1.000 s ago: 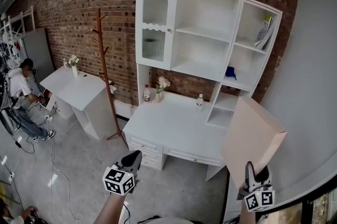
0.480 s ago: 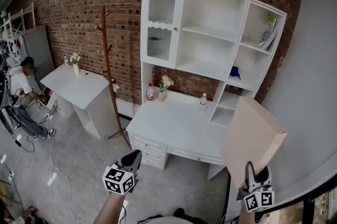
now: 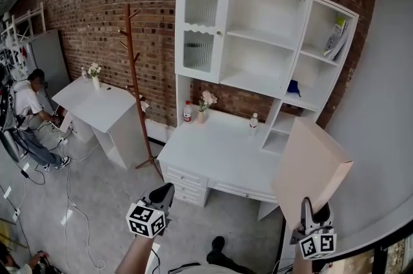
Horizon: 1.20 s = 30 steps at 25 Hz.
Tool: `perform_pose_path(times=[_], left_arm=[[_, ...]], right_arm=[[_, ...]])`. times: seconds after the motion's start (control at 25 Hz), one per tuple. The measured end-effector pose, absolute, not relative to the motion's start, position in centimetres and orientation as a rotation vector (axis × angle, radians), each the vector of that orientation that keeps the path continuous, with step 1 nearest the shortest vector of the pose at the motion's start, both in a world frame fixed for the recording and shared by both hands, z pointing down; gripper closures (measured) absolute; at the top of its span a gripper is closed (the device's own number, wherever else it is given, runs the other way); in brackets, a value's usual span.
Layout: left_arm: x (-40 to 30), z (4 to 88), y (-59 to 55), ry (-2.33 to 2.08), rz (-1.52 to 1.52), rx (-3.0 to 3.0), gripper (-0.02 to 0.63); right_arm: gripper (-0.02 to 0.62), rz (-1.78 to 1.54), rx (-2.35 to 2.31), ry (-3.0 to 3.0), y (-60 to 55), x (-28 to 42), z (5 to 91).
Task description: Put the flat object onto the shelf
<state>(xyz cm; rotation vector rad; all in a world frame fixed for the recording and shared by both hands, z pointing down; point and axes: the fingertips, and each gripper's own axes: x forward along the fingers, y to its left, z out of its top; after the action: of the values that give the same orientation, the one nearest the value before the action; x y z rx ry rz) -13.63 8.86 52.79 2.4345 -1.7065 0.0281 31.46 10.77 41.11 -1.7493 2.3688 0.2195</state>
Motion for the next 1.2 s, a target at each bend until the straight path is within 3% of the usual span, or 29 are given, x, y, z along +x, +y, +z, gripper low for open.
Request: perform_pose_path(times=[1.2], left_arm=[[-11.0,51.7,-10.0,-1.791,0.074,2.390,0.572]], right_arm=[[0.305,0.238,-1.664,2.425,-10.9,33.5,41.4]])
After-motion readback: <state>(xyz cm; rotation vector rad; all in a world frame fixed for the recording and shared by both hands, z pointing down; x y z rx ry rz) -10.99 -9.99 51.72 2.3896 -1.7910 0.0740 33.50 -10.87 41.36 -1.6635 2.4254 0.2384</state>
